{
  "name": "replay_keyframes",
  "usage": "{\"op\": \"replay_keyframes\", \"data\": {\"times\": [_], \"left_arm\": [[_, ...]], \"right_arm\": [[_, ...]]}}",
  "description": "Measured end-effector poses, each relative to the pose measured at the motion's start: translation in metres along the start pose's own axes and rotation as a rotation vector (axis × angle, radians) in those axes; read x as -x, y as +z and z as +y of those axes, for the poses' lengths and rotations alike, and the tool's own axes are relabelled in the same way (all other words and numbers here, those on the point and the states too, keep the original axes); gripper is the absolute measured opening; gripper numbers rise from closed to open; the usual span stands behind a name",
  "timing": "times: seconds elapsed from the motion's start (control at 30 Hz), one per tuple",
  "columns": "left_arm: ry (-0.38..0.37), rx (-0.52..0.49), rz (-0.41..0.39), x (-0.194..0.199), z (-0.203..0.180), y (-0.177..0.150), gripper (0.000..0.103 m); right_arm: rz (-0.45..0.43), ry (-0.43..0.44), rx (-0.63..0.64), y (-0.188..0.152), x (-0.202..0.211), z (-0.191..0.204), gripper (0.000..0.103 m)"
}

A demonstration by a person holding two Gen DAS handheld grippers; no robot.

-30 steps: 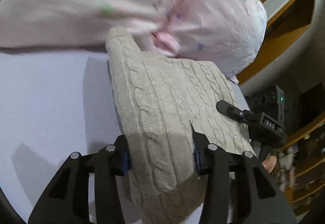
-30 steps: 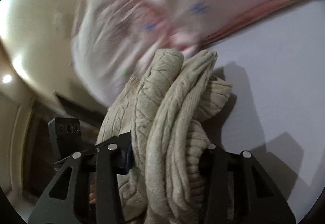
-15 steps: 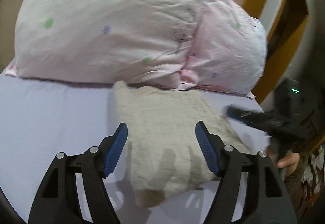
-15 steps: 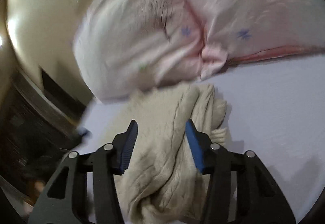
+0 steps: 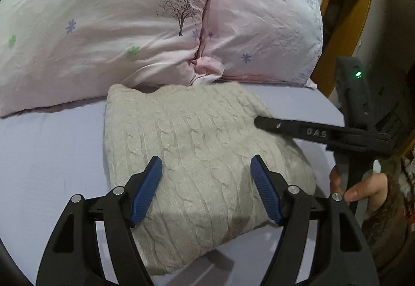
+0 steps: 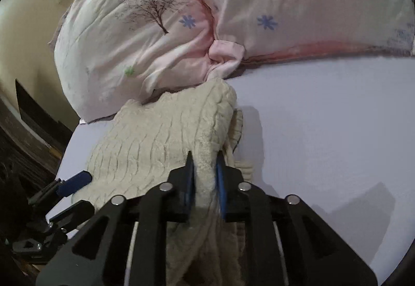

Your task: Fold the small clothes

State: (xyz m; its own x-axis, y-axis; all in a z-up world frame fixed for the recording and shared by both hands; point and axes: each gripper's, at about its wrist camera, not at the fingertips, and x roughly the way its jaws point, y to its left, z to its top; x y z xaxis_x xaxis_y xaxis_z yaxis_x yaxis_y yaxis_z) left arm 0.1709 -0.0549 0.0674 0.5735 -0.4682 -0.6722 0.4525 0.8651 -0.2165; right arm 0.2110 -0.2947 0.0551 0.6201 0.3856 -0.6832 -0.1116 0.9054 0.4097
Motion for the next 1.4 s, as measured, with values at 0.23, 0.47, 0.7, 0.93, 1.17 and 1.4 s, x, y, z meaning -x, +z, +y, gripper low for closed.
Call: {"op": "replay_keyframes", "data": {"times": [0.23,0.47,0.7,0.93,1.17,1.4], "left_arm": [[-0.034,0.055,-0.102,0.050,0.015,-0.015,0.078],[0.105,0.070,-0.041,0.056,0.017,-0.042,0.087],[0.261,0.050,0.012,0.051,0.019,-0.072,0.102],[0.275,0.050,0.079,0.031,0.021,-0.083,0.102],[0.285,0.055,0.150,0.019,0.023,-0.086,0.102],[0.326,0.024,0.181,0.015,0.018,-0.084,0.102]], "right_arm": [[-0.083,0.183,0.112,-0.028,0.057,0.040,0.043],[0.009,0.065,0.102,-0.060,0.026,0.026,0.044],[-0.235,-0.056,0.142,-0.088,0.102,0.033,0.101],[-0.009,-0.219,0.187,-0.105,0.062,0.048,0.101],[0.093,-0.279,0.222,-0.110,0.023,0.061,0.101],[0.101,-0.328,0.254,-0.117,0.019,0.067,0.101]]}}
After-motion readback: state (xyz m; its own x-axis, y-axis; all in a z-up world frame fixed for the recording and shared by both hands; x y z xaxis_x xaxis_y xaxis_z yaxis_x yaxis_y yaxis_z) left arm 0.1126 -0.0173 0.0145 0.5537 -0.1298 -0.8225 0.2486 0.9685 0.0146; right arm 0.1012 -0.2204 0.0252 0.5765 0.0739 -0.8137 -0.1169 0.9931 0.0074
